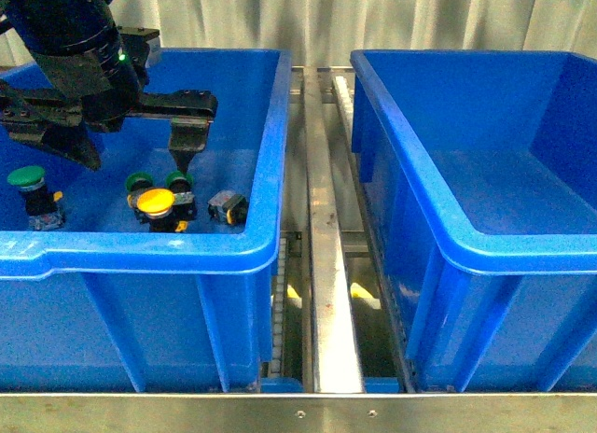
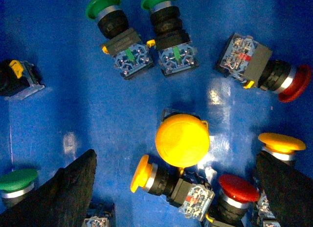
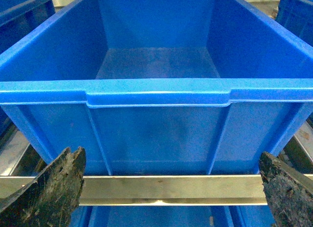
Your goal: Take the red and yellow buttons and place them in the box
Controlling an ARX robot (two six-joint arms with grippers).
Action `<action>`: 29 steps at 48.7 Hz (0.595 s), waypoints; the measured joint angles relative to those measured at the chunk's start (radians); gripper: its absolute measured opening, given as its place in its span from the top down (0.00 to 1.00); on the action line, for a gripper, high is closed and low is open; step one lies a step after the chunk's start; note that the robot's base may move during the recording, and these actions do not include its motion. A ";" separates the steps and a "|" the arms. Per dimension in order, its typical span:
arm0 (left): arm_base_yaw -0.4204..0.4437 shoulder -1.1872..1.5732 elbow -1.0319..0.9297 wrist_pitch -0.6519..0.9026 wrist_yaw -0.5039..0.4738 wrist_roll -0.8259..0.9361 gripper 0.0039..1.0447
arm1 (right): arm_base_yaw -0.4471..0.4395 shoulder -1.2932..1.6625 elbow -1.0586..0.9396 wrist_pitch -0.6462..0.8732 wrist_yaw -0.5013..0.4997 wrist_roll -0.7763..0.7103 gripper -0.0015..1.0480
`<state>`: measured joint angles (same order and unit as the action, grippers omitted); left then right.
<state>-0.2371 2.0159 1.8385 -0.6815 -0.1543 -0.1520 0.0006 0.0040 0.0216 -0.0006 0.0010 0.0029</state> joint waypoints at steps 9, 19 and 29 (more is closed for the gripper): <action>-0.019 0.057 0.022 0.008 -0.001 -0.018 0.07 | 0.000 0.000 0.000 0.000 -0.001 0.000 0.03; -0.029 0.111 0.041 0.007 -0.004 -0.029 0.07 | 0.000 0.000 0.000 0.000 -0.001 0.000 0.03; -0.025 0.136 0.069 0.002 -0.010 -0.037 0.07 | 0.000 0.000 0.000 0.000 -0.001 0.000 0.03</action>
<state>-0.2619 2.1521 1.9072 -0.6796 -0.1646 -0.1890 0.0006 0.0040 0.0216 -0.0006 0.0002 0.0029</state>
